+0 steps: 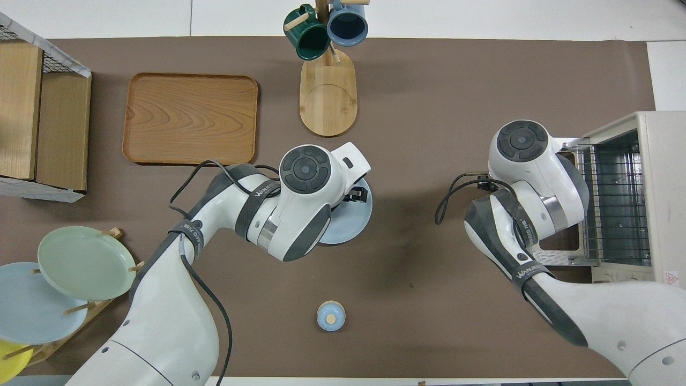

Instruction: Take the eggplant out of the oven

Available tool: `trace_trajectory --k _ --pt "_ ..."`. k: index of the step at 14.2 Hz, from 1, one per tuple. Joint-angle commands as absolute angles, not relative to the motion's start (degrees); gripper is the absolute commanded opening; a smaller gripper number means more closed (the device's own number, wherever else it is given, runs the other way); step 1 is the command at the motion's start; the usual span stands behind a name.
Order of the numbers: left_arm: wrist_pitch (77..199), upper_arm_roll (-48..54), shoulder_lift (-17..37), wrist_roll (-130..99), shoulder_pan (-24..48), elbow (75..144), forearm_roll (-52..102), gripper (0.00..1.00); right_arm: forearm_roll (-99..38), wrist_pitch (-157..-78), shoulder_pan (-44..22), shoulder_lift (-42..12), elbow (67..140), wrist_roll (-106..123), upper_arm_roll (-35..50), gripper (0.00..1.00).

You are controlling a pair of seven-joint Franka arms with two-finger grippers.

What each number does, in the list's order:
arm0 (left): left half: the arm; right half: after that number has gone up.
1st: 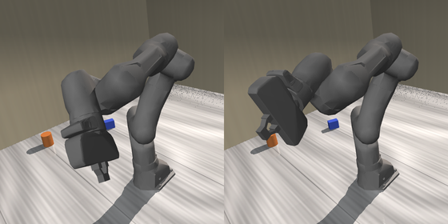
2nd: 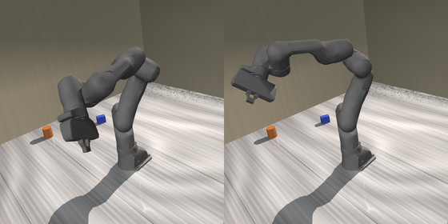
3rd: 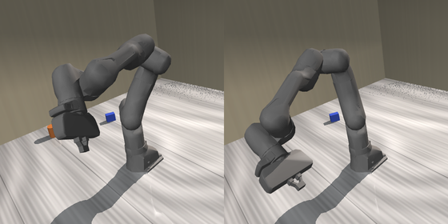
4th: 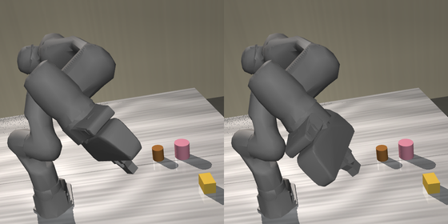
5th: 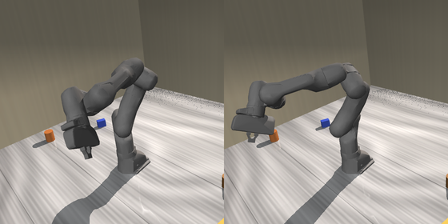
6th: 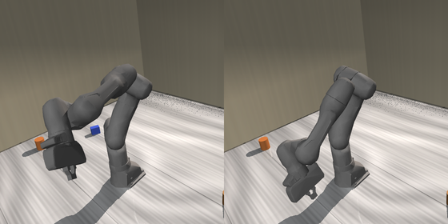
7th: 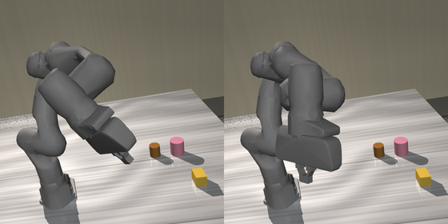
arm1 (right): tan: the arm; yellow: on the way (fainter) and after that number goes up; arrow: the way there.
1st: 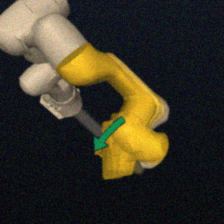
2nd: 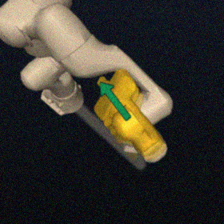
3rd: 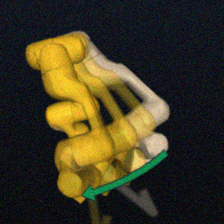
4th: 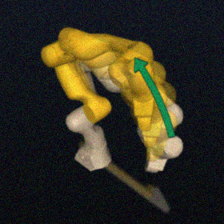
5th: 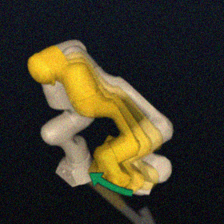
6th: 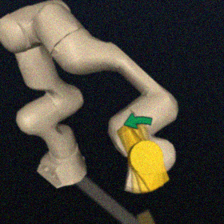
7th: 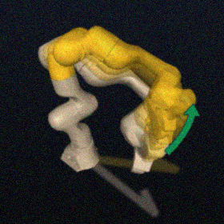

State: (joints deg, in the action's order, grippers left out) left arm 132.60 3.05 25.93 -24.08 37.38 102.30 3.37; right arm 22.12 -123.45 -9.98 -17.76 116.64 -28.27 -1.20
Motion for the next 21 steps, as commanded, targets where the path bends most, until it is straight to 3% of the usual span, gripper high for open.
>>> trace_trajectory --k 1,3,5,10,14,18,21 --pt "135.26 1.85 25.66 -22.60 38.67 104.15 3.43 1.00 24.08 -121.22 -8.79 -16.35 117.78 -27.25 -0.44 0.00" --pt "135.44 1.85 25.49 -19.34 38.50 104.94 3.34 0.98 25.13 -119.45 -9.14 -16.17 116.90 -27.16 -0.44 0.00" --pt "135.18 1.85 25.40 -19.34 38.58 104.94 3.34 0.83 25.14 -115.77 -9.05 -15.74 114.71 -25.67 -0.35 0.00" --pt "130.88 1.85 25.31 -19.34 38.15 102.31 3.43 0.00 24.26 -108.64 -6.95 -8.72 113.20 -17.25 -0.09 0.00" --pt "126.23 1.58 21.81 -18.99 33.42 100.11 3.51 0.00 24.00 -105.65 -4.23 -5.37 113.29 -11.44 -0.09 0.00" --pt "115.77 1.84 21.44 -11.36 20.07 90.64 3.95 0.00 16.98 -104.59 0.61 -2.64 113.03 -4.32 -0.35 0.03" --pt "118.28 1.85 22.23 -3.98 11.89 90.61 4.74 0.00 16.18 -102.84 2.55 -0.80 113.03 -1.15 -0.35 0.09"
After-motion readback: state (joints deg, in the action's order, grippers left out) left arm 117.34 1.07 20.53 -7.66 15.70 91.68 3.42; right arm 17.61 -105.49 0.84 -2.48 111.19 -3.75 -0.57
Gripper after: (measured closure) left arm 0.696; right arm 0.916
